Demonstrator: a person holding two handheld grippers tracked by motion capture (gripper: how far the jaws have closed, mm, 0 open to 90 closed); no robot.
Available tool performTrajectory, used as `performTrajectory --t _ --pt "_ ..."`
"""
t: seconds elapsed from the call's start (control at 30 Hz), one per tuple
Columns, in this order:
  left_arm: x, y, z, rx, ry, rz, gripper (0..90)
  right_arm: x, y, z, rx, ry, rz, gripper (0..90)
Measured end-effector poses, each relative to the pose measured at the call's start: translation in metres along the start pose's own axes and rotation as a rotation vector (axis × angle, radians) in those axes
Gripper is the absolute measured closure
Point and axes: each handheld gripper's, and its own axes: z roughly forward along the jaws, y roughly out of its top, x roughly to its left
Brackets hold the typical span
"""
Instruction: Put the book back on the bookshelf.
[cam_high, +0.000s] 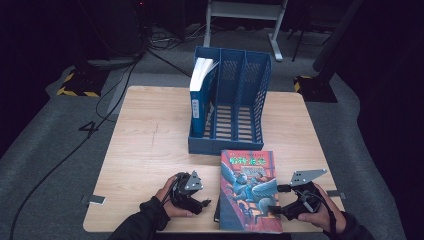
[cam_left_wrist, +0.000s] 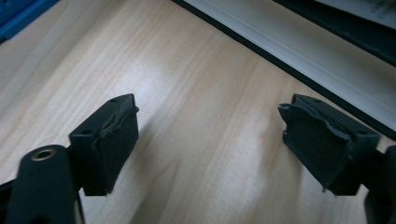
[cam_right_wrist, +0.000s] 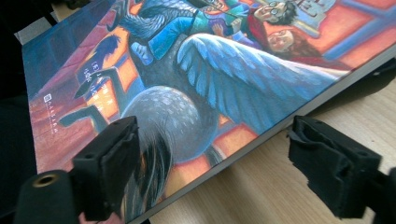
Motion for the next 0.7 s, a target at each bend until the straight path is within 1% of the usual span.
performTrajectory --t 0.13,0.17,0.23,0.27,0.3,0.33,0.37,0.43,0.47,0.5,0.53,0.57,0.67,0.7 --pt "0.008 0.004 0.002 -0.013 0.002 -0.012 22.7 0.004 0.002 -0.001 -0.002 -0.029 -0.03 15.0" --pt "0.012 0.006 0.003 -0.019 -0.004 -0.015 22.8 0.005 0.002 -0.002 -0.006 -0.035 -0.039 15.8" --pt "0.017 0.011 0.005 -0.03 -0.002 -0.016 23.5 0.006 0.004 -0.003 -0.028 -0.046 -0.055 18.7" --pt "0.018 0.013 0.006 -0.028 0.003 -0.016 24.1 0.007 0.006 -0.003 -0.039 -0.055 -0.067 19.6" --pt "0.019 0.015 0.008 -0.022 0.017 -0.012 24.3 0.008 0.007 -0.003 -0.044 -0.058 -0.074 20.3" --pt "0.021 0.017 0.011 -0.028 0.028 -0.005 24.5 0.008 0.008 -0.003 -0.052 -0.061 -0.084 21.0" --pt "0.023 0.021 0.013 -0.029 0.031 0.0 25.6 0.007 0.01 -0.002 -0.058 -0.061 -0.083 22.5" --pt "0.025 0.026 0.017 -0.026 0.039 0.003 25.9 0.004 0.012 0.001 -0.079 -0.048 -0.071 26.7" --pt "0.028 0.029 0.018 -0.035 0.039 -0.005 26.0 0.002 0.013 0.002 -0.09 -0.042 -0.062 30.5" --pt "0.03 0.031 0.019 -0.042 0.039 -0.013 26.4 -0.001 0.014 0.004 -0.105 -0.026 -0.056 35.6" --pt "0.032 0.034 0.021 -0.046 0.05 -0.009 26.8 -0.003 0.016 0.004 -0.11 -0.017 -0.051 39.5" --pt "0.034 0.037 0.022 -0.046 0.056 -0.006 27.1 -0.005 0.017 0.006 -0.118 0.002 -0.046 44.4" --pt "0.038 0.043 0.024 -0.065 0.067 -0.013 27.7 -0.01 0.022 0.012 -0.14 0.061 -0.046 57.7" --pt "0.039 0.044 0.025 -0.075 0.068 -0.015 27.8 -0.012 0.023 0.015 -0.147 0.076 -0.047 60.5"
